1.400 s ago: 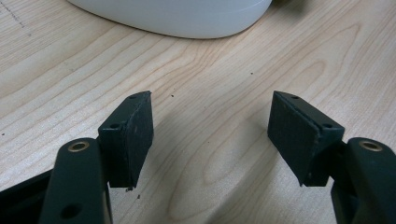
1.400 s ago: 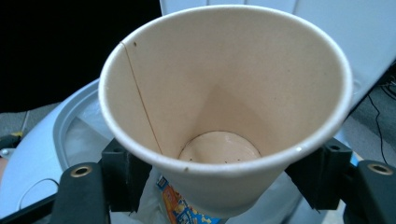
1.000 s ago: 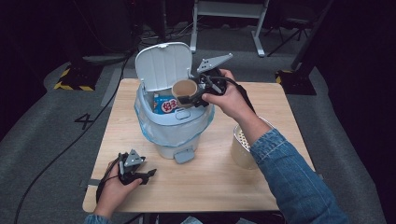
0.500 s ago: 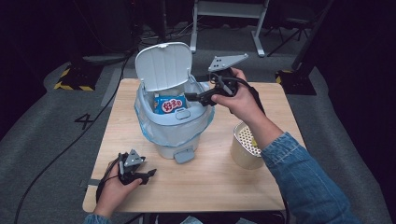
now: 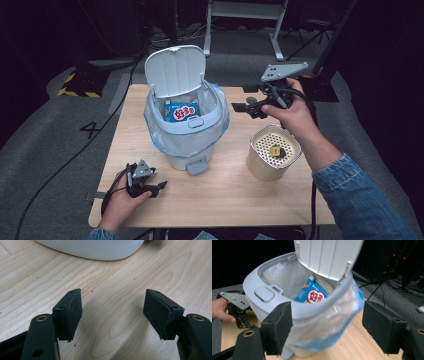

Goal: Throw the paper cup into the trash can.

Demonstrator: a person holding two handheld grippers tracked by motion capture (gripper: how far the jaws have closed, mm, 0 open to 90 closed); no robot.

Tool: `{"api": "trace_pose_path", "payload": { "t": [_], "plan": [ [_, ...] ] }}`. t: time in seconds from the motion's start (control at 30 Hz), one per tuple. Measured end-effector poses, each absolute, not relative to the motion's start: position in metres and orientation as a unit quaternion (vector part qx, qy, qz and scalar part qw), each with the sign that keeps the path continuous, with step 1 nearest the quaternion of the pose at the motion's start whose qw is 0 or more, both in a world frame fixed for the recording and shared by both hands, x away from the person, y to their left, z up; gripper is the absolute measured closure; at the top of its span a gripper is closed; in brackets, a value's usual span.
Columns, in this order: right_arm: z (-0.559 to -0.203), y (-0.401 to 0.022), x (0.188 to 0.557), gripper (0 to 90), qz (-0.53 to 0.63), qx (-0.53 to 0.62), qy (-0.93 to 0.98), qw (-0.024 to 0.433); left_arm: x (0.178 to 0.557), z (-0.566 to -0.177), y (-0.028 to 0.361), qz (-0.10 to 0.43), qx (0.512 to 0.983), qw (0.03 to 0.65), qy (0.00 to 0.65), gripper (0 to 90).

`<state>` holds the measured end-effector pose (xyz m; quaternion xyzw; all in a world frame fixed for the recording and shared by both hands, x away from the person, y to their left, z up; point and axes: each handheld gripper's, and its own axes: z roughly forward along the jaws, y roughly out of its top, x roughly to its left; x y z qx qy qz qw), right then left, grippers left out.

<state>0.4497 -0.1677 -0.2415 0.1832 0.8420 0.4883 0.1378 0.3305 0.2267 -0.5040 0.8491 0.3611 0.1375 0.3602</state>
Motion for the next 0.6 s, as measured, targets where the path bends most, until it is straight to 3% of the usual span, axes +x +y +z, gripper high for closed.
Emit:
{"api": "trace_pose_path", "payload": {
  "t": [0.6],
  "plan": [
    [-0.259, -0.28, 0.414, 27.7, 0.486, 0.259, 0.819, 0.157, 0.331, -0.504, 0.228, 0.145, 0.845, 0.355, 0.373, 31.2]
  ]
}}
